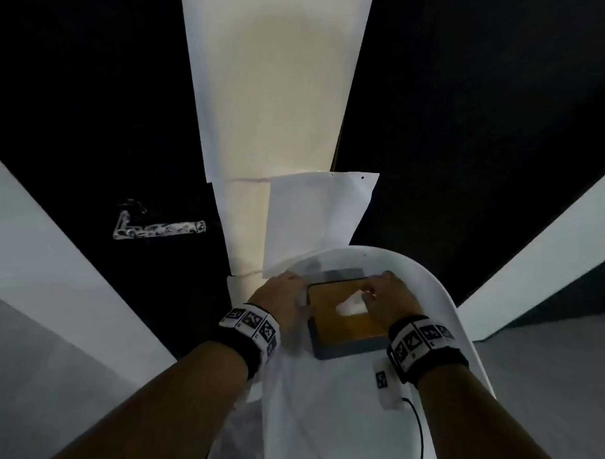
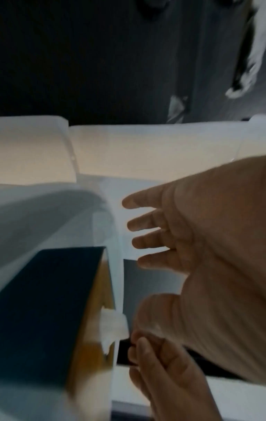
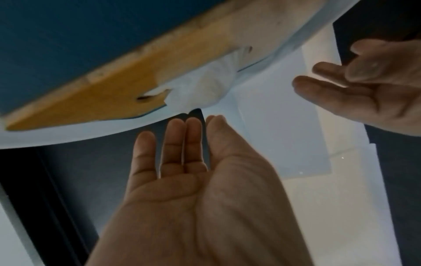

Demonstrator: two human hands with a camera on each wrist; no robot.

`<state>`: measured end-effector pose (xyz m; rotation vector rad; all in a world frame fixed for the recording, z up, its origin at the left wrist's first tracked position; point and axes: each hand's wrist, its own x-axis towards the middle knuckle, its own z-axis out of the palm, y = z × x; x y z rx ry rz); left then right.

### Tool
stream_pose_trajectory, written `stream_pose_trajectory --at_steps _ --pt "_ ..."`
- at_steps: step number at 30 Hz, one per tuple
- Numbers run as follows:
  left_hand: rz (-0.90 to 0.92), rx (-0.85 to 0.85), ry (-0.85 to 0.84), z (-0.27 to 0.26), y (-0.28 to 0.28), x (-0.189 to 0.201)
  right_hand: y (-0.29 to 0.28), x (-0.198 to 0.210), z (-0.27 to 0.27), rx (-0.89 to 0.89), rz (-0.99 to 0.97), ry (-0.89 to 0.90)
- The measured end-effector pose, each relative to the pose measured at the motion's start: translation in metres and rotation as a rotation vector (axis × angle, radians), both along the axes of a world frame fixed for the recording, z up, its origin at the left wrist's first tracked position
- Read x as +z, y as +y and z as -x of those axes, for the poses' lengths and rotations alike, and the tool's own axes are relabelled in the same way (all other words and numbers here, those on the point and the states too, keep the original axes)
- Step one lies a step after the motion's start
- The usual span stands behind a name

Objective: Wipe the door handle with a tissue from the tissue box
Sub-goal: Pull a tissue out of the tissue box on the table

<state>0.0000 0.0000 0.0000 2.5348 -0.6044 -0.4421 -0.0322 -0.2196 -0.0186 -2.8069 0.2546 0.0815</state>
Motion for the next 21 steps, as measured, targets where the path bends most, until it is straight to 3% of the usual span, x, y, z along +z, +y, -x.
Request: stream_pose_trajectory --at_steps 8,11,14,21 --pt "-0.225 -0.163 -0.005 -0.016 -0.038 -0.037 -0.011 -0.016 -0.005 -0.003 -0.099 0.063" --pt "-0.239 -0.215 -0.005 -0.020 -0.042 -0.047 -0.005 -0.020 -0.008 0.051 -0.054 0.158" --pt "-0.215 -0.220 0.003 -0.024 -0.046 -0.052 -0.002 -0.022 -0.014 0.093 0.025 0.135" --pt "-0.191 -0.246 0.008 -0.031 -0.045 -0.065 -0.002 -0.019 -0.021 0.009 -0.026 0.090"
